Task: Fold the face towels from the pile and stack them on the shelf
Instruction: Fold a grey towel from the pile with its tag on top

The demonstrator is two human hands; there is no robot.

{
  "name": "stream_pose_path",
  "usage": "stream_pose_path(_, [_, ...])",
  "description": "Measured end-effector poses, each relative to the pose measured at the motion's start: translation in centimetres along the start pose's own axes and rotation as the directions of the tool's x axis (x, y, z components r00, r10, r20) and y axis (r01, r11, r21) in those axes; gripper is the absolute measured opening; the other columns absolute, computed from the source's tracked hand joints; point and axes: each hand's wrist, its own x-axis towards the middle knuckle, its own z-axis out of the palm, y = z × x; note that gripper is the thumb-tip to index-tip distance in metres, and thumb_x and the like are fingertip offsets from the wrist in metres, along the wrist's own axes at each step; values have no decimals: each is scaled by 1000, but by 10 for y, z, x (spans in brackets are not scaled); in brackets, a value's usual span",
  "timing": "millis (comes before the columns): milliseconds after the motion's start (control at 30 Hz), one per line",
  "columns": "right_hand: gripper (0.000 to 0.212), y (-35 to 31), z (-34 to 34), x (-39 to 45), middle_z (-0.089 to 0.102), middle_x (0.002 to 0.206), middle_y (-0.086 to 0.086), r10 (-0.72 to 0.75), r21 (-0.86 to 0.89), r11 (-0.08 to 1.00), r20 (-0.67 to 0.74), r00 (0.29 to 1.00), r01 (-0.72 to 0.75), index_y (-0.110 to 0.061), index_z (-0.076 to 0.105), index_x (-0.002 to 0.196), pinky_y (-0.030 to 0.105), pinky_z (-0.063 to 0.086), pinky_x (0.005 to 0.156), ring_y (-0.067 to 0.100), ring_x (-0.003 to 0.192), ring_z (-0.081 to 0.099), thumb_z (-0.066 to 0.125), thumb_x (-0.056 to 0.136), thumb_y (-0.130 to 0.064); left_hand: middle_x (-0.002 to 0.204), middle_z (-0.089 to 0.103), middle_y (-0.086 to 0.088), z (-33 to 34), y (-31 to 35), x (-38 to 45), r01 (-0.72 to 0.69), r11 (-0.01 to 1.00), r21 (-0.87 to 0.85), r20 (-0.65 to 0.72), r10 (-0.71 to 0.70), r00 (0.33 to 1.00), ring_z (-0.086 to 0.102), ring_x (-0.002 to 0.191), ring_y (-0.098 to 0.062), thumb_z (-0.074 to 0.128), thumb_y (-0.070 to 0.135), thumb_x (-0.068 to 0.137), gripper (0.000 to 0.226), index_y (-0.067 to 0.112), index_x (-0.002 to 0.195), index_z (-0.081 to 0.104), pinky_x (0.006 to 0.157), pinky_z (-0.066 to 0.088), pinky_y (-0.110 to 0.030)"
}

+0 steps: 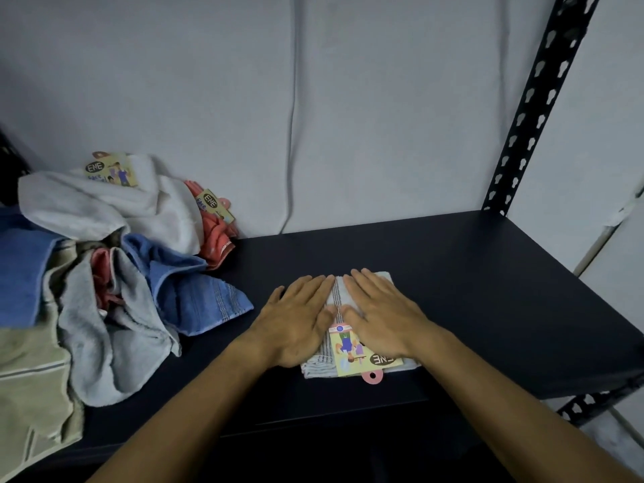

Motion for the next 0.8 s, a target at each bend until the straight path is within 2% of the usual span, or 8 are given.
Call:
stream_pose_path(133, [65, 12, -18, 5, -20, 160, -1, -113, -114, 987, 46, 993, 117, -22, -10, 153, 29, -16, 115, 10, 142, -28, 15, 102, -52, 161, 21, 8, -12, 1, -15, -16, 993, 115, -47, 21, 999, 21, 144, -14, 6, 56, 101, 62, 30, 158, 6, 117, 22, -40])
stream_pose_path(267, [67, 21, -36, -9, -23, 159, 5, -113, -212, 974, -148, 983, 80, -19, -4, 154, 37, -21, 115, 15, 140, -35, 15, 101, -54, 123, 54, 1, -26, 13, -40, 30, 993, 115, -52, -25, 998, 47, 119, -19, 10, 53, 102, 54, 25, 134, 45, 96, 44, -40])
stream_pose_path(367, [60, 16, -36, -36, -7, 162, 5, -62, -123, 992, -338, 939, 21, -19, 17, 154, 36, -15, 118, 15, 145, -24, 25, 102, -49, 96, 59, 3, -36, 23, -57, 4, 998, 60, -44, -1, 999, 57, 98, -19, 16, 51, 103, 47, 26, 84, 50, 84, 46, -38])
stream_pose_path(467, [46, 1, -18, -67, 24, 158, 4, -53, -5, 998, -476, 878, 58, -19, 48, 141, 32, 8, 120, 16, 149, 5, 41, 101, -41, 102, 63, 4, -42, 19, -56, -21, 991, 134, -200, 47, 979, 58, 100, -19, 27, 46, 102, 39, 23, 87, 55, 78, 47, -37])
stream_pose_path(533, [37, -13, -3, -82, 49, 142, 3, -102, -18, 994, -566, 818, 112, -20, 65, 122, 36, 36, 111, 19, 139, 34, 46, 96, -38, 125, 56, 4, -41, 10, -46, -51, 984, 170, -273, 97, 957, 51, 118, -20, 37, 34, 100, 29, 28, 121, 55, 85, 50, -41])
stream_pose_path(600, [29, -28, 10, -90, 60, 125, 2, -174, -93, 985, -598, 783, 147, -20, 70, 108, 36, 50, 96, 21, 121, 52, 53, 90, -35, 157, 27, 5, -38, 0, -31, -90, 978, 190, -143, 118, 983, 25, 143, -18, 44, 21, 96, 61, 30, 153, 24, 98, 47, -46])
stream_pose_path(700, [33, -42, 30, -90, 63, 114, 2, -221, -163, 974, -556, 801, 156, -17, 69, 110, 34, 54, 82, 21, 103, 59, 76, 78, -21, 163, -16, 14, -35, -4, -17, -219, 937, 274, 95, 200, 975, -14, 149, -6, 46, 12, 94, 85, 38, 155, -7, 113, 33, -44])
stream_pose_path(800, [53, -42, 44, -88, 64, 103, 2, -220, -190, 972, -563, 797, 134, -11, 69, 111, 32, 54, 76, 21, 91, 61, 83, 60, -7, 162, -19, 16, -29, -6, -12, -260, 919, 297, 181, 214, 960, -17, 148, -3, 43, 11, 97, 85, 39, 154, -14, 112, 31, -38])
